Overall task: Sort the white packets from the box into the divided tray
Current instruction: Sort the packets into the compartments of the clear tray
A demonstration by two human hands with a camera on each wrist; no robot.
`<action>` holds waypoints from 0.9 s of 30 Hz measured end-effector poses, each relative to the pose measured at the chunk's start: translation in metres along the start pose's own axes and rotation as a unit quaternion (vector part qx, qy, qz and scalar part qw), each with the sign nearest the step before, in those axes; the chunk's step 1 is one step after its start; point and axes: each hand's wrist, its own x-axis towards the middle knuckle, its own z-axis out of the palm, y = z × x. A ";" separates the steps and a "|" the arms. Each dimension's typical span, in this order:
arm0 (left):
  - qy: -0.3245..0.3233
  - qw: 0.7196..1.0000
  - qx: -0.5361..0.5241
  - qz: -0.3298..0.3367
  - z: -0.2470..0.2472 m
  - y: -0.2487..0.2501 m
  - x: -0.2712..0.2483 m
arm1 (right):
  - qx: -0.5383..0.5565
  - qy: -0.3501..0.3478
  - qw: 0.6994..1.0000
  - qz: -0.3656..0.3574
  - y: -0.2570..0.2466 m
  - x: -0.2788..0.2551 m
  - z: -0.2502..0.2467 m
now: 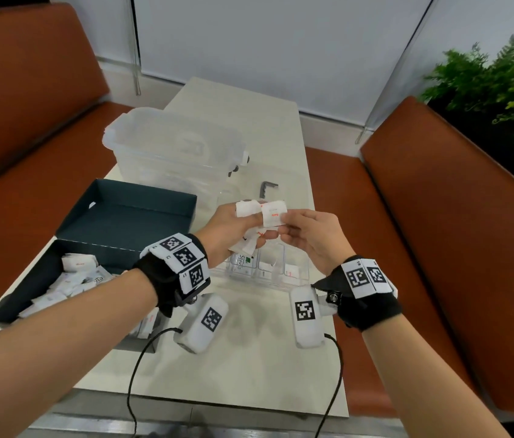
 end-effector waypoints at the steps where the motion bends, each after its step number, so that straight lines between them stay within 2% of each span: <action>1: -0.007 1.000 0.000 -0.006 0.001 0.000 0.000 | -0.006 0.001 1.000 0.002 0.000 0.001 -0.003; 7: -0.046 0.996 0.001 -0.071 0.002 0.000 0.003 | -0.082 0.005 0.997 -0.007 -0.006 0.004 -0.022; 13: -0.041 0.999 0.013 -0.008 0.012 -0.006 0.008 | -0.137 -0.009 0.990 -0.017 -0.008 0.005 -0.036; 22: -0.026 0.999 0.028 -0.004 0.022 -0.017 0.010 | -0.156 -0.008 0.986 -0.052 -0.007 0.009 -0.048; 25: -0.018 0.999 0.025 -0.014 0.021 -0.021 0.008 | -0.226 0.048 0.969 -0.087 -0.010 0.023 -0.061; 27: -0.011 1.000 0.017 -0.019 0.018 -0.022 0.006 | -0.318 0.091 0.937 -0.113 -0.010 0.035 -0.074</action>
